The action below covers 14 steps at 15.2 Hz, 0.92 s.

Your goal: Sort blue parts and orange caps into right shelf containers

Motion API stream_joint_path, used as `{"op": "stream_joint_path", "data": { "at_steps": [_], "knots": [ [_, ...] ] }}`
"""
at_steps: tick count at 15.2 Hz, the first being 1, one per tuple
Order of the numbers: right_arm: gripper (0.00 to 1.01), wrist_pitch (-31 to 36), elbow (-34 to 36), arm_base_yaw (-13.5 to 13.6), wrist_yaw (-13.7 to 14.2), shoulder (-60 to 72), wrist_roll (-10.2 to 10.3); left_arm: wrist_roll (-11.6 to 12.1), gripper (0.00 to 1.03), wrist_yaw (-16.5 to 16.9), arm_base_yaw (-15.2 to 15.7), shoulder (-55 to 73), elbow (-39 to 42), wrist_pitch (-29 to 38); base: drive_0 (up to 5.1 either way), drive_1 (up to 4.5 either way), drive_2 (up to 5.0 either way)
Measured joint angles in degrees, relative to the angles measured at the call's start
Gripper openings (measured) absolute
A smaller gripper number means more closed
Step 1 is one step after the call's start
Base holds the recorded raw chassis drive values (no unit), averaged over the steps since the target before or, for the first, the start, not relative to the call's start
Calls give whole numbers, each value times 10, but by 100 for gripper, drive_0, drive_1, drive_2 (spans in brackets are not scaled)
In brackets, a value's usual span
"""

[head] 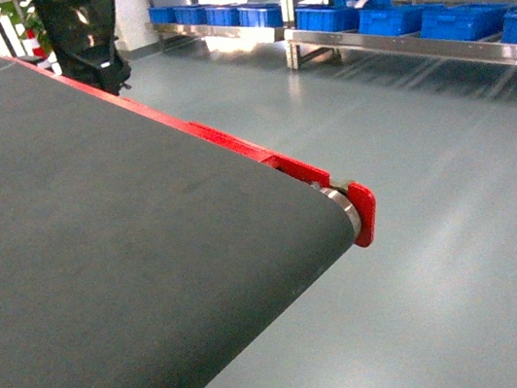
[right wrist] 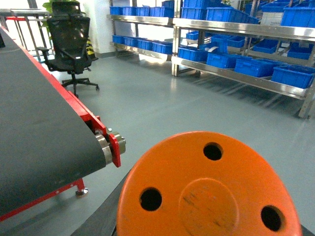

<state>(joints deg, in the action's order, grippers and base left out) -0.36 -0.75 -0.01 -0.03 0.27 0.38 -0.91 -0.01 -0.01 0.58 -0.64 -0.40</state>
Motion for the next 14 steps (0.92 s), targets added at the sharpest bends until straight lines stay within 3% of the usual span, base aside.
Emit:
{"op": "stream_joint_path", "data": {
  "at_steps": [14],
  "knots": [
    [43,0,0,0,0,0,0,0,41,0,0,0,0,0,-162,-162,-162]
  ]
}}
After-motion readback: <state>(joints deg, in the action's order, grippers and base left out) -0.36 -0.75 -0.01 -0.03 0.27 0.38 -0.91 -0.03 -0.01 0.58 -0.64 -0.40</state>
